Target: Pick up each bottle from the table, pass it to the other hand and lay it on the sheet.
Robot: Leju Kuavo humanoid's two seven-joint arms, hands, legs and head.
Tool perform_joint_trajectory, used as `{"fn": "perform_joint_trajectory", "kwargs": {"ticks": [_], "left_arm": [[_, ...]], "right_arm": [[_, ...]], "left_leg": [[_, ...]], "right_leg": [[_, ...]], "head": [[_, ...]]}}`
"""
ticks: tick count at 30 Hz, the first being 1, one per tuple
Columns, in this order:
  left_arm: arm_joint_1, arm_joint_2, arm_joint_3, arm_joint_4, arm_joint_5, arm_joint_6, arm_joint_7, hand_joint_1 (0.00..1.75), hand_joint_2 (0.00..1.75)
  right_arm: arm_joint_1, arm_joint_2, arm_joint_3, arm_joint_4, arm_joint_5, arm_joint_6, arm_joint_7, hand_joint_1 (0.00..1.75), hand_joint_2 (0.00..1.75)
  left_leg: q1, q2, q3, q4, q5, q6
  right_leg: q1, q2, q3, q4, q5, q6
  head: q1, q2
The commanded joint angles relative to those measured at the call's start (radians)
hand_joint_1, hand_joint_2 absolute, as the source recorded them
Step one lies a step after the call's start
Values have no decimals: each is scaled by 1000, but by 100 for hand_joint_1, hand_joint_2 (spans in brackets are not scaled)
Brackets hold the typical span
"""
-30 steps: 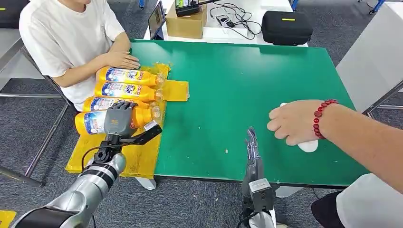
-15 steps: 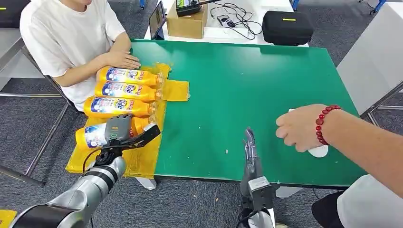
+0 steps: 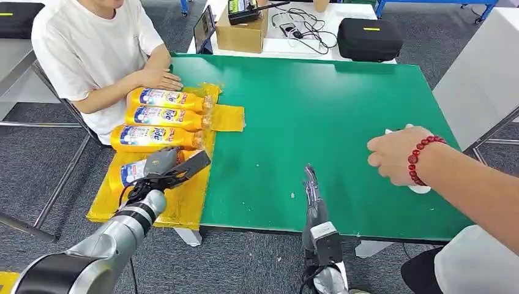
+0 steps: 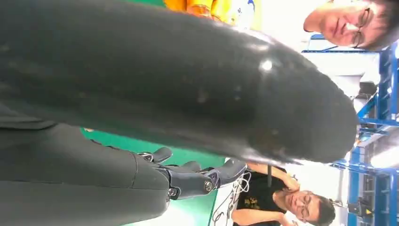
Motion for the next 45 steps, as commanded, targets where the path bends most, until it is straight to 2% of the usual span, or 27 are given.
{"fn": "perform_joint_trajectory", "kwargs": {"ticks": [1, 9, 20, 26, 30, 32, 35, 36, 39, 40, 42, 45], "left_arm": [[40, -34, 67, 70, 86, -67, -76, 0, 175], [55, -46, 59, 32, 222, -101, -195, 0, 175], [58, -52, 65, 24, 258, -109, -204, 0, 175], [79, -68, 18, -40, 407, -133, -292, 0, 175], [132, -105, -65, -198, 529, -80, -406, 0, 175], [180, -152, -60, -327, 713, -140, -420, 0, 175], [308, -184, -244, -639, 926, -149, -414, 0, 175], [367, -181, -330, -759, 1024, -148, -398, 0, 175], [516, -132, -477, -971, 1180, -113, -404, 0, 175], [542, -120, -490, -995, 1200, -101, -401, 0, 175], [622, -74, -483, -1046, 1202, -53, -424, 0, 175], [668, -50, -423, -1084, 1231, -53, -441, 0, 175]], "right_arm": [[-42, -5, -35, 100, 5, 7, -9, 0, 0], [-45, -5, -23, 116, 10, 21, -16, 0, 0], [-46, -6, -24, 120, 11, 22, -18, 0, 0], [-44, -5, -23, 120, 11, 32, -24, 0, 0], [-37, -5, -17, 123, 13, 33, -27, 0, 0], [-27, -5, -17, 116, 12, 23, -25, 0, 0], [-10, -9, -15, 100, 20, -17, -48, 0, 0], [4, -17, -2, 61, 29, -37, -65, 0, 0], [63, -51, 48, -82, 15, -104, -65, 0, 0], [73, -56, 54, -102, 18, -130, -65, 0, 175], [113, -66, 63, -159, 42, -254, -65, 0, 175], [127, -91, 91, -233, 64, -405, -65, 0, 175]], "left_leg": [[0, 2, 5, -3, -1, -1], [0, -1, 7, -2, 0, 0], [0, -2, 7, -1, 0, 0], [0, -1, 7, -2, -1, 0], [0, -2, 7, -2, -1, 0], [1, -2, 6, -1, -1, 0], [1, -5, 3, 0, -1, 0], [1, -6, 2, 0, -1, 0], [1, -3, -1, 1, -2, 0], [0, -2, -3, 1, -2, 0], [0, 1, 0, 0, -5, 0], [0, 4, 1, -1, -8, -1]], "right_leg": [[1, 1, 5, -3, 0, -2], [0, -1, 7, -2, 0, -2], [0, -2, 7, -1, -1, -1], [1, -1, 7, -2, 0, -2], [1, -2, 7, -2, -1, -2], [1, -3, 7, -2, -1, -2], [1, -5, 5, -1, -2, -1], [1, -6, 3, -1, -2, -1], [1, -4, 0, -1, -2, -1], [0, -2, -2, 0, -2, -1], [0, 0, 0, 0, -4, -1], [0, 2, 0, -1, -5, 1]], "head": [[0, 0], [0, 0], [0, 0], [0, 0], [0, 0], [0, 0], [0, 0], [0, 0], [0, 0], [0, 0], [0, 0], [0, 0]]}}
